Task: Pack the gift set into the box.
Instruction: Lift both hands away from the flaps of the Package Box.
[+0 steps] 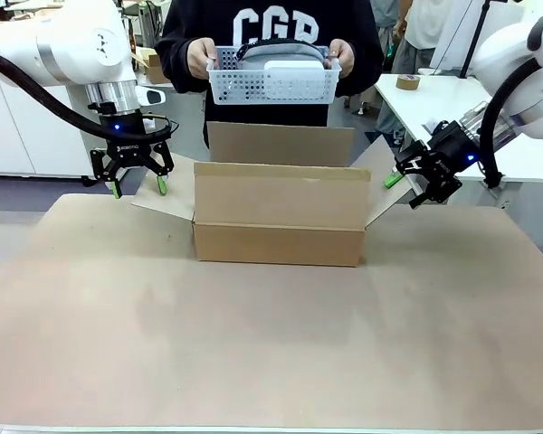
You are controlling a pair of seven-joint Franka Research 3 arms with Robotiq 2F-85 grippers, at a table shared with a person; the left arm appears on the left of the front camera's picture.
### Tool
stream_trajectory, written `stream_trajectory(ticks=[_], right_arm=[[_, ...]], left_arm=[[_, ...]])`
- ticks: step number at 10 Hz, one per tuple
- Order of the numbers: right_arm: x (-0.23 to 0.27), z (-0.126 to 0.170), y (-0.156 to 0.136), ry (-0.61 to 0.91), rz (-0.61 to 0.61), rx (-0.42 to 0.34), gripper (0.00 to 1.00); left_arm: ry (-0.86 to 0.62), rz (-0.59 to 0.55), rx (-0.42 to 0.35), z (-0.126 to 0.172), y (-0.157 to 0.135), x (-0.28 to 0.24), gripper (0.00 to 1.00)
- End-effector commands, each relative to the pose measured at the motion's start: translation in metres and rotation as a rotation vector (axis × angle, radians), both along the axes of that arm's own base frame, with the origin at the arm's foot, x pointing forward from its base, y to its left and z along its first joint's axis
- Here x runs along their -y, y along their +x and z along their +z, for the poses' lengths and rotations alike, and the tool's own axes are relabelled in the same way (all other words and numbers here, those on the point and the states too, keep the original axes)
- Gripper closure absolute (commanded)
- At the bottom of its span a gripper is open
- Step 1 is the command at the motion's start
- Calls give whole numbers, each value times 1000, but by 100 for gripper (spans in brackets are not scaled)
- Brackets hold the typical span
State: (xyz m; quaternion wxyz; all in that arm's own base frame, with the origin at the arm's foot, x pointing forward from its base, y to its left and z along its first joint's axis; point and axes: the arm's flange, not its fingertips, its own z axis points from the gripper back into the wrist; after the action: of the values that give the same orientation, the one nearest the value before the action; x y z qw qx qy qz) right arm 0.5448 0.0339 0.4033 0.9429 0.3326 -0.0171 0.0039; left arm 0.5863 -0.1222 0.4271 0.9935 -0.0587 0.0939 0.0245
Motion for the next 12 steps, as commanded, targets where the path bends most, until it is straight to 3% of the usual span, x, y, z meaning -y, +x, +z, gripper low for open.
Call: stream_trajectory(ticks=[1, 12], right_arm=[[-2, 5, 3, -26, -21, -5, 0], [-2, 5, 3, -26, -21, -5, 0]], left_arm=[[21, 13, 0, 3, -1, -2, 0], [21, 13, 0, 3, -1, -2, 0]])
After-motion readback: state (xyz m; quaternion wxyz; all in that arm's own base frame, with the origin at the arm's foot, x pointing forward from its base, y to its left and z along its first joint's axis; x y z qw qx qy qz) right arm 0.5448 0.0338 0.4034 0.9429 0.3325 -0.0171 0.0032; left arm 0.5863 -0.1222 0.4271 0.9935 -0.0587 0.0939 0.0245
